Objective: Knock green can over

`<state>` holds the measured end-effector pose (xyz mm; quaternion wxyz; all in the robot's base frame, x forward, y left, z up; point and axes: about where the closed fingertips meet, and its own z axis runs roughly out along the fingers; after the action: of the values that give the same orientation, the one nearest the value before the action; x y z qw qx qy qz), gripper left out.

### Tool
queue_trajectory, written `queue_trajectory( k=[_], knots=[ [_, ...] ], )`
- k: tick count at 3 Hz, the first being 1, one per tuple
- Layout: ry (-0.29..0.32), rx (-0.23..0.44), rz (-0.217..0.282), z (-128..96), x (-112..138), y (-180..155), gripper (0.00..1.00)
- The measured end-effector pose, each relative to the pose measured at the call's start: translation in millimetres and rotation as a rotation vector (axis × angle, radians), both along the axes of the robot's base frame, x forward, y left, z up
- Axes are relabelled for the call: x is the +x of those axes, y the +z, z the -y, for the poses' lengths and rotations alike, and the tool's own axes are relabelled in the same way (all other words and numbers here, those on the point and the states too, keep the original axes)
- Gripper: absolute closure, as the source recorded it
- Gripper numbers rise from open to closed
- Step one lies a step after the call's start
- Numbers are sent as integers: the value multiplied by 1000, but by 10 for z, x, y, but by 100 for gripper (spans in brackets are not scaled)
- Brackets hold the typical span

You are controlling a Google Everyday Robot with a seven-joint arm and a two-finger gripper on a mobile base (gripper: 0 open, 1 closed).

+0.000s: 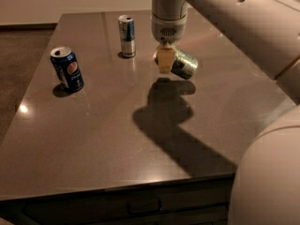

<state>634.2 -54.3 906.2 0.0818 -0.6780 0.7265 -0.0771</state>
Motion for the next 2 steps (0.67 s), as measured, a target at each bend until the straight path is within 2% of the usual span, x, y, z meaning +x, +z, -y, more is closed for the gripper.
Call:
queue_trajectory(
  k=[2],
  knots=[
    [29,-40,-49,-50,-48,-200,12]
  ],
)
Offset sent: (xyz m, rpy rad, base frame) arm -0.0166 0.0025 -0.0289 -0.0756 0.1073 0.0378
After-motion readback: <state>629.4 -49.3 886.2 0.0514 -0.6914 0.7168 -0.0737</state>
